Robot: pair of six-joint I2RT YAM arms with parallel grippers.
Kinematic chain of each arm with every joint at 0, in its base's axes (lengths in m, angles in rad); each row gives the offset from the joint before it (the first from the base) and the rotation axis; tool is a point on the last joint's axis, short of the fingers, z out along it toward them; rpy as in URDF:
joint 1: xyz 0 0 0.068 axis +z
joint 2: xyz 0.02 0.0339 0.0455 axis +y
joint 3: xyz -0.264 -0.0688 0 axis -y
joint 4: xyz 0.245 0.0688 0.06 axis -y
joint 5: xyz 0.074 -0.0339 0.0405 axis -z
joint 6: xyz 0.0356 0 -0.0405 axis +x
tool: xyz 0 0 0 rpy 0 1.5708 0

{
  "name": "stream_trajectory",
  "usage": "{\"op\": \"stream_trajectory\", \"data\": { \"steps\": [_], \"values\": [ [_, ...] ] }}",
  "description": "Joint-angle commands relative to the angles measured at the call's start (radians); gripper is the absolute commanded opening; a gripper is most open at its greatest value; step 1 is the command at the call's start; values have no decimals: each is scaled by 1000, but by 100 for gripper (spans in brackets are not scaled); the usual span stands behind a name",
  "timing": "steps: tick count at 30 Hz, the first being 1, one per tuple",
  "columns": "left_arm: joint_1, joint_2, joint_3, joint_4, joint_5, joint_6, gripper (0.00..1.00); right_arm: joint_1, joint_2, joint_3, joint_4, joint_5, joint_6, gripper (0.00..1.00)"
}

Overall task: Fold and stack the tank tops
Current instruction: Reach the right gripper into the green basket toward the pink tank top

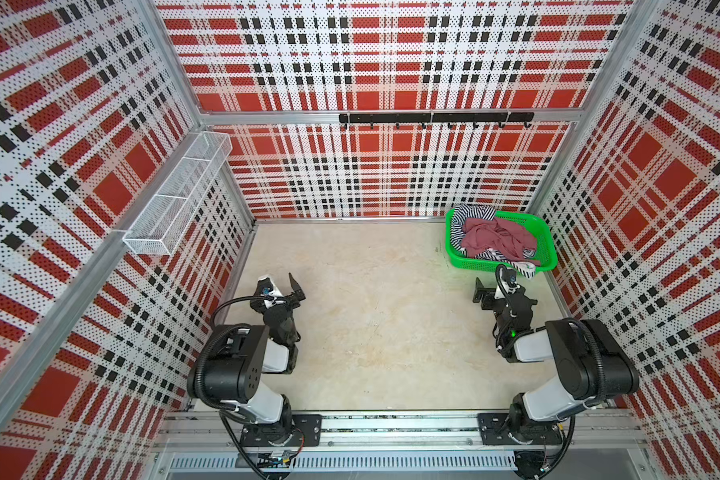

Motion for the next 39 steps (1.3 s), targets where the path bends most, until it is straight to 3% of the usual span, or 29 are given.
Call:
{"op": "stream_trajectory", "data": {
  "steps": [1, 21, 23, 27, 29, 32, 34, 39],
  "values": [
    [-4, 6, -3, 34, -9, 17, 98, -5, -1, 13, 32, -4, -10, 100],
    [12, 4, 3, 17, 21, 6, 99, -10, -16, 24, 9, 14, 11, 100],
    [14, -3, -8, 46, 39, 10, 100, -30, -97, 78, -160, 26, 42, 100],
    [-41, -256, 148, -401, -82, 35, 99, -29, -291, 219, -537, 64, 39, 100],
    [-71, -366, 231, -544, -126, 27, 99, -29, -344, 331, -768, 106, 65, 100],
    [-79, -421, 448, -949, -167, -115, 99, -29, -327, 519, -1065, 181, 125, 100],
    [-76, -409, 569, -1189, -114, -191, 98, -29, -267, 632, -1193, 160, 140, 100],
    [-87, -379, 687, -1449, 83, -180, 99, -29, -49, 857, -1313, 128, 117, 100]
  ]
}}
